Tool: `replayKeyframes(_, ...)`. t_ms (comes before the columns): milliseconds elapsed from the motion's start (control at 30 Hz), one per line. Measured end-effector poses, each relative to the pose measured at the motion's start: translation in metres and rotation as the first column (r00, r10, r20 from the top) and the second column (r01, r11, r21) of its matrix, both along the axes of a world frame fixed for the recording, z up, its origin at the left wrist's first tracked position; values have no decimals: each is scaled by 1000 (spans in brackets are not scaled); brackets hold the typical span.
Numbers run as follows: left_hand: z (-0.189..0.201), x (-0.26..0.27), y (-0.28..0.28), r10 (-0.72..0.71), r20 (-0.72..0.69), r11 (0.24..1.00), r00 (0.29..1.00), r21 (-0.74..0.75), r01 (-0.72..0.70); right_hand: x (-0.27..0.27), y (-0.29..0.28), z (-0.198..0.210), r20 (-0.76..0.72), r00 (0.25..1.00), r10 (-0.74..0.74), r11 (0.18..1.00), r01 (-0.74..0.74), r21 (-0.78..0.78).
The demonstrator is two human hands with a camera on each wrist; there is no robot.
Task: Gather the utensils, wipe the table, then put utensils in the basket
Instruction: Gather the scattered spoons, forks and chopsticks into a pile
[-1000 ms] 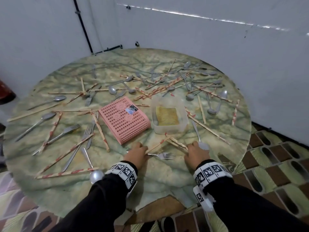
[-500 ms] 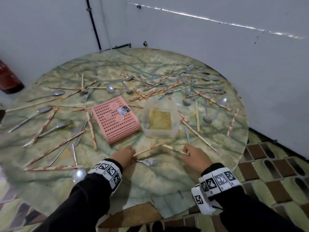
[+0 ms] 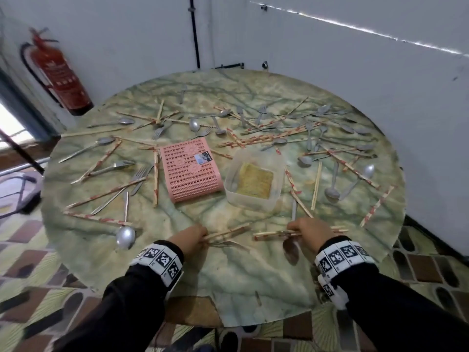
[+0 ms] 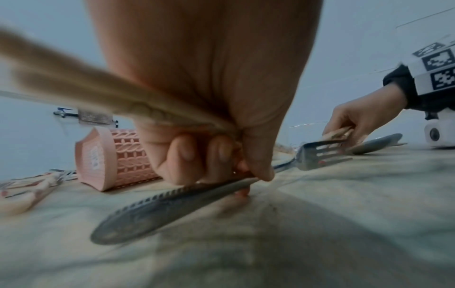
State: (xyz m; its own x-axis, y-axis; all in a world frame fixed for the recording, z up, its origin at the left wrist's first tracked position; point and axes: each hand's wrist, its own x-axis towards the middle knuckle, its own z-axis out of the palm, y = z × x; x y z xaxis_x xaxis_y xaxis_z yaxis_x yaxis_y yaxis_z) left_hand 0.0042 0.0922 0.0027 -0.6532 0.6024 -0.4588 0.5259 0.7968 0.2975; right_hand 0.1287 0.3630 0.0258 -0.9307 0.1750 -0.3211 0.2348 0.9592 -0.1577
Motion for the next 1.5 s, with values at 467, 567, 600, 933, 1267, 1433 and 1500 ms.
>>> replayKeyframes(467,17,25,-67,450,-34,830,892,384,-405,-29,-51,8,-401,904,151,894,-298,-336)
replayKeyframes(567,19,15,-95,538,-91,765,838,471,-439,-39,-86,20,-410,905,115,823,-318,-470)
replayKeyframes(600,21,11,-105,559,-91,743,824,495,-449,-46,-98,20,-420,900,119,802,-337,-493)
replayKeyframes(933,28,-64,-200,691,-78,653,718,494,-575,-124,-218,5,-200,964,-178,784,16,-621)
replayKeyframes(1267,10,-132,-242,307,-1,901,952,321,-290,-190,-309,4,-126,973,-194,700,47,-712)
replayKeyframes(1433,8,-138,-242,264,18,940,964,220,-261,-190,-313,-1,-74,951,-301,648,147,-747)
replayKeyframes(1500,10,-137,-245,265,27,934,964,242,-263,-190,-311,3,-74,931,-356,575,156,-803)
